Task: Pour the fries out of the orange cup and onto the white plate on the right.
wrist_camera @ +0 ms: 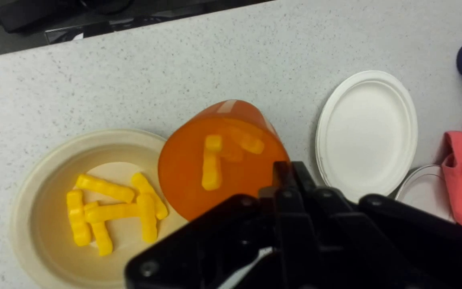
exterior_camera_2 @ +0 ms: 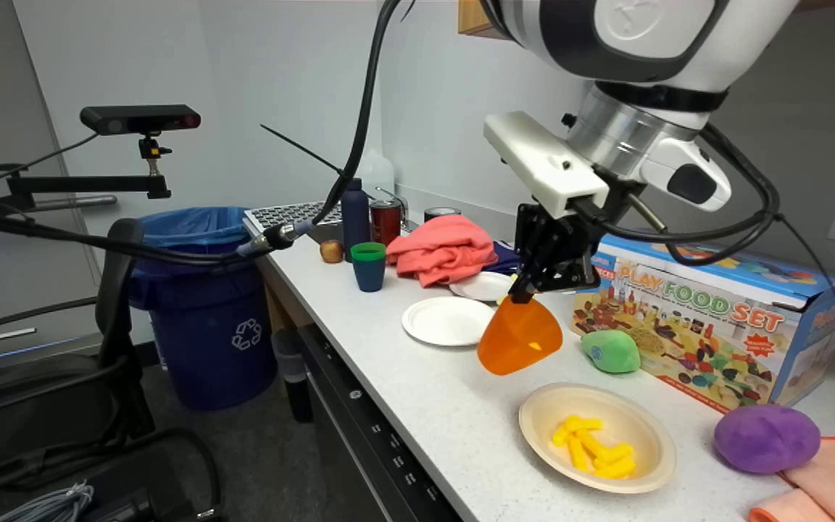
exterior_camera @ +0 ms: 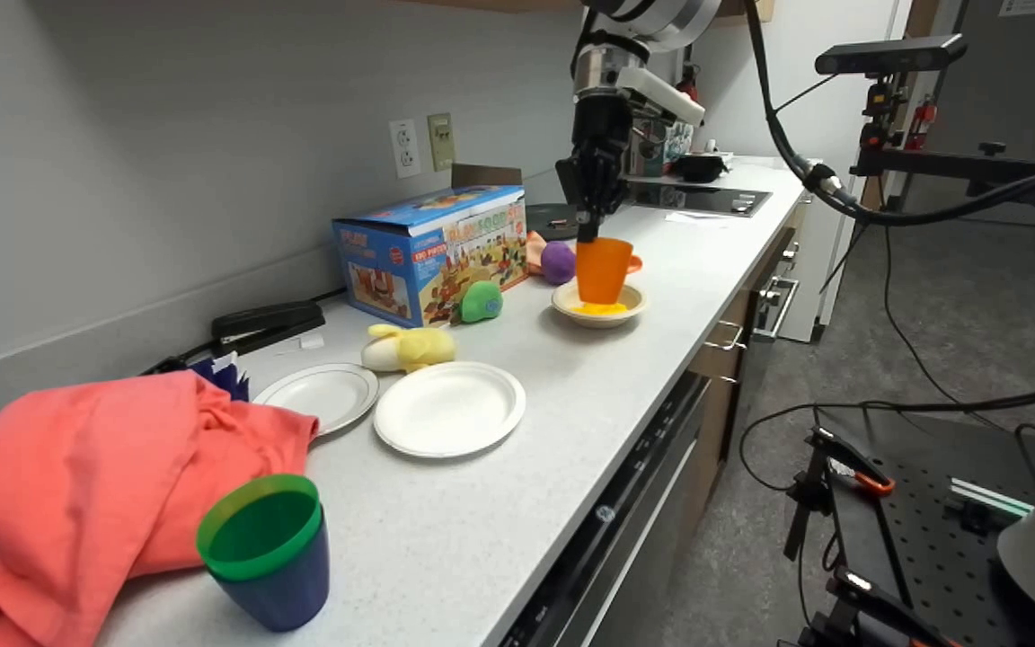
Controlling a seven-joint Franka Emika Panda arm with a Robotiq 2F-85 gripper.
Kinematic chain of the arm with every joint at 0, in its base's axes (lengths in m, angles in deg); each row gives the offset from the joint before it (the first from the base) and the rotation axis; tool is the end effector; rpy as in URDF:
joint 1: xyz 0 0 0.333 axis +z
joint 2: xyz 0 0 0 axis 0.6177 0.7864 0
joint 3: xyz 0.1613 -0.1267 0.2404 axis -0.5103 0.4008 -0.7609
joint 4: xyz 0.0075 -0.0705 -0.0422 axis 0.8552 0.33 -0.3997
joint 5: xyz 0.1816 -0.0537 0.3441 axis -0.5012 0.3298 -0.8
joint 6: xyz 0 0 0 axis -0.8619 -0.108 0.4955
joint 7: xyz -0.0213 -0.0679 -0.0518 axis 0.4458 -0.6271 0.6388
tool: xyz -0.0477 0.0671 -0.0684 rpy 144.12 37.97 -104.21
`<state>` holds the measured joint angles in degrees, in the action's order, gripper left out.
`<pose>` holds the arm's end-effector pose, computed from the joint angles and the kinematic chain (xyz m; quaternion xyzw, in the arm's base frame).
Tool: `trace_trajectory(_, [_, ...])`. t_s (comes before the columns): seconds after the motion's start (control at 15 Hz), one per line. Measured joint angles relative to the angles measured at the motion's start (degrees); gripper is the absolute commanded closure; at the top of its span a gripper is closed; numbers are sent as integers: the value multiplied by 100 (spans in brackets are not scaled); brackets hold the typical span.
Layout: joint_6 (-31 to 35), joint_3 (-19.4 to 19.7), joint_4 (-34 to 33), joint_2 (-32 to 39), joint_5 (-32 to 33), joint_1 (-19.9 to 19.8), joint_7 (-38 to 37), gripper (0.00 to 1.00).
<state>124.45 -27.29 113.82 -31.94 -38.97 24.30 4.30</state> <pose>0.5359 -0.2036 0.4112 -0.9503 0.2224 0.0515 0.2115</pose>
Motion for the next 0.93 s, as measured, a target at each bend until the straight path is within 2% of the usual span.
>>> trace_trajectory(0.4, [-1323,124,-732,697,-1029,-523,-4,99])
trace_trajectory(0.93, [-2097,186,-1628,1589,-1986,-1059,-66,99])
